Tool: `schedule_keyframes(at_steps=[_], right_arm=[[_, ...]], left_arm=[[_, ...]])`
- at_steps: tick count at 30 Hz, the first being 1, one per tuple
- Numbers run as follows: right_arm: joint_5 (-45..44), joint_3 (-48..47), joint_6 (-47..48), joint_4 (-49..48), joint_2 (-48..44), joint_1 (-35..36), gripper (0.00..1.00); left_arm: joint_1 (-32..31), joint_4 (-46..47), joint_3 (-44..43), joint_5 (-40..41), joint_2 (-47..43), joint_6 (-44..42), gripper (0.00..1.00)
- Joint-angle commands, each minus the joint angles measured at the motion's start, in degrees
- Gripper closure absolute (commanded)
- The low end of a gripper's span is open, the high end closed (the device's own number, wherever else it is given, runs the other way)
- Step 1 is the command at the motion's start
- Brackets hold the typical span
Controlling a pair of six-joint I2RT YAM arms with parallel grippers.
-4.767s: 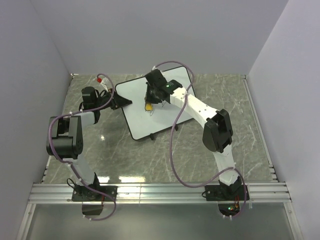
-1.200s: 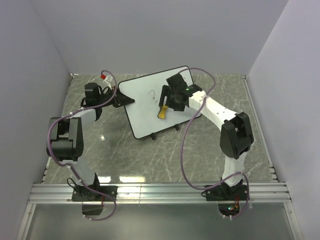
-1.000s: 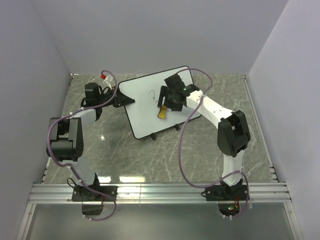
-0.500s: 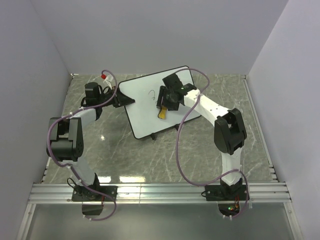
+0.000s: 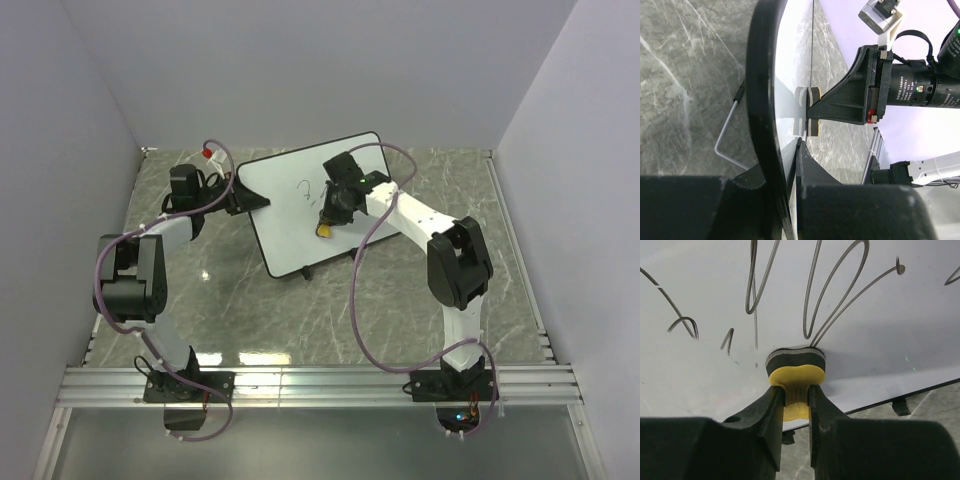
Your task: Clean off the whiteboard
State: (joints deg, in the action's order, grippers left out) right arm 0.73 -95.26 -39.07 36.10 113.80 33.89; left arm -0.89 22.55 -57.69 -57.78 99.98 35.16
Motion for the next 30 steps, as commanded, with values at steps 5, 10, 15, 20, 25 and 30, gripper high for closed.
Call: schedule_keyframes(at_steps=[5,10,15,20,25,30], right_arm=[[-0.6,-4.6,0.7,0.4,-0.8,0.1,0.99],[-0.6,-13.1,0.7,2.2,2.8,-0.9,1.00],[0.7,-26.5,0.1,5.6,11.5,-1.4,1.00],[3.3,-39.5,-2.7,7.5,18.8,-1.5,1.00],[5.7,-36.6,-4.9,3.1,18.2,-1.5,1.00],[8.6,-33.1,-5.3,-2.8,15.4,-1.5,1.00]], left_arm=[[-2.4,-3.9,-1.0,1.9,1.2,-7.9,1.00],[-2.6,-5.3,-1.6,2.4,1.4,-9.0,1.00],[-3.2,-6.4,-1.8,2.7,1.4,-9.6,1.00],[-3.4,-7.3,-2.1,2.8,1.1,-10.0,1.00],[-3.7,-7.7,-2.1,2.8,0.8,-10.3,1.00],[-4.1,-7.7,-2.2,2.8,1.2,-10.4,1.00]])
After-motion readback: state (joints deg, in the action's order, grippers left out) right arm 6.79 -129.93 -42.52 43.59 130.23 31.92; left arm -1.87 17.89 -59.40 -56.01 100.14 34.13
